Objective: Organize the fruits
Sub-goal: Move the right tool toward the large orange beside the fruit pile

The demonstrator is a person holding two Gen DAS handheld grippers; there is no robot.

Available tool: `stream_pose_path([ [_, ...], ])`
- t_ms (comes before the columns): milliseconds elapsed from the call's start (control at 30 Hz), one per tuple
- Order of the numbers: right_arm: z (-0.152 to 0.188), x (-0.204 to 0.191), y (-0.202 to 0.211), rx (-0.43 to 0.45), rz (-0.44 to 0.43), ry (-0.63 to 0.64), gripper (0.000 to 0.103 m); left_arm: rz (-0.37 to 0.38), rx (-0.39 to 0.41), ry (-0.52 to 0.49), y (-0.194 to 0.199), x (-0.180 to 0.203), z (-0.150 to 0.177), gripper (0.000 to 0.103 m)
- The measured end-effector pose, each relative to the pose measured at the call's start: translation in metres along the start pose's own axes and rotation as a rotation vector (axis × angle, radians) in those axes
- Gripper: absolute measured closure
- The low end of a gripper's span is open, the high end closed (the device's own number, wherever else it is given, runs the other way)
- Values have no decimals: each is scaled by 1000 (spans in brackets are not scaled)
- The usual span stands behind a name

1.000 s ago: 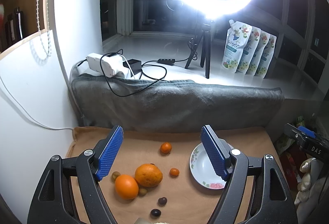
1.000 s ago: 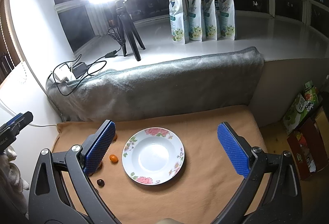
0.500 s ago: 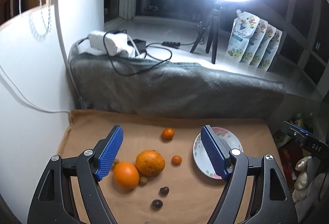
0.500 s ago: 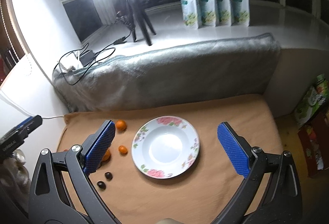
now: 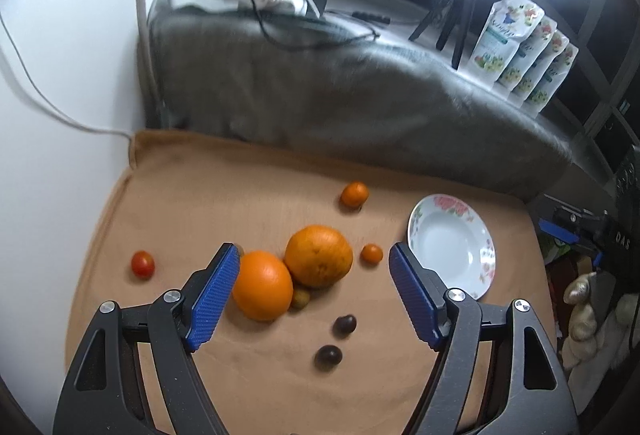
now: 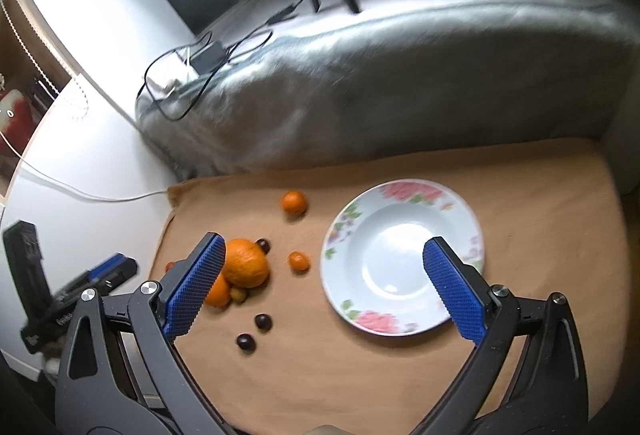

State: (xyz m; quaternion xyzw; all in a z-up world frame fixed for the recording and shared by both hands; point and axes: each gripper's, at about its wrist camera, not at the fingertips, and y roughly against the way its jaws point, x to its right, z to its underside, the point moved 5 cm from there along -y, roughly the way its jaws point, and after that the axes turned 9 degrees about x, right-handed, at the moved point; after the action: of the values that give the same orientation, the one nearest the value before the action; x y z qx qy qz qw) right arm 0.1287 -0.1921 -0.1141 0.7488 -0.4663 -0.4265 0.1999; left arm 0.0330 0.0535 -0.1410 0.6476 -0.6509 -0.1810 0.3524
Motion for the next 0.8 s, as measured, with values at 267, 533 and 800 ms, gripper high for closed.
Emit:
stream_pose_path([
  [267,13,-25,-50,-118,-96,-5,1,42,-72,9,-28,-6,20,31],
  [533,25,-50,-101,-244,-193,-41,7,74,-107,13,-54,-9,24,39],
  [800,37,-57,-148,-372,-258,-135,13,114,-147,-40,-75,-2,27,47],
])
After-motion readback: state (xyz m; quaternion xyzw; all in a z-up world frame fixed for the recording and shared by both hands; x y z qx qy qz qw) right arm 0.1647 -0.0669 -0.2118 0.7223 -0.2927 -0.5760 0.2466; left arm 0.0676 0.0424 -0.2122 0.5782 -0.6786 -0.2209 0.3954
